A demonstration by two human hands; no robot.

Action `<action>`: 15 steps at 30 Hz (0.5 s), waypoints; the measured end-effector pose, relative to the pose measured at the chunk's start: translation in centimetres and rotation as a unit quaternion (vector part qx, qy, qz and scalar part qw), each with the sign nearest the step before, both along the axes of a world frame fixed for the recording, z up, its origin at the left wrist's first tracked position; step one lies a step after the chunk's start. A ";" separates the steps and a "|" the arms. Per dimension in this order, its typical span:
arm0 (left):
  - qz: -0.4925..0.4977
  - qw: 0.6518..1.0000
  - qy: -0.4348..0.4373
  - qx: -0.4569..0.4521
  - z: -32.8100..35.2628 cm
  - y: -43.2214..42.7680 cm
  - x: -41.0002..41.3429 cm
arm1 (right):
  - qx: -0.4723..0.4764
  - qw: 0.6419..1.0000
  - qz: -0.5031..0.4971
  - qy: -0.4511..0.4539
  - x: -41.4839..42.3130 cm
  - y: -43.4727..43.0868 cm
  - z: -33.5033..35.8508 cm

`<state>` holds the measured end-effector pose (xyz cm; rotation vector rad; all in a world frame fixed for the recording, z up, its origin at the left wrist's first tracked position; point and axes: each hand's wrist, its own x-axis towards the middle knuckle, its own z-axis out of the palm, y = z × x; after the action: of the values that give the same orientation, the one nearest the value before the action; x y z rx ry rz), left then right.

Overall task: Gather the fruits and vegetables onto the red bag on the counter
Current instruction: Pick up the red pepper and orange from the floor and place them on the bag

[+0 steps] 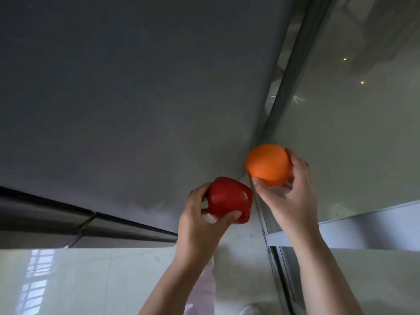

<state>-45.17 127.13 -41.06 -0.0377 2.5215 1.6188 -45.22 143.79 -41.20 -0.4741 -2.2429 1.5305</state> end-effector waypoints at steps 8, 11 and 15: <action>-0.006 0.999 0.025 -0.019 7.5 -1.0 3.3 | 0.013 0.999 0.011 0.035 2.4 -0.8 8.3; -0.012 1.000 0.016 -0.018 10.2 -1.3 4.2 | 0.027 0.997 0.033 0.057 3.3 -1.2 11.3; -0.004 0.998 0.056 -0.014 13.7 -2.2 5.5 | 0.054 0.993 0.076 0.077 4.6 -1.4 15.2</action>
<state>-39.64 124.95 -27.33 0.0625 2.6231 1.6249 -40.58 142.44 -26.01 -0.1510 -2.2701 1.4537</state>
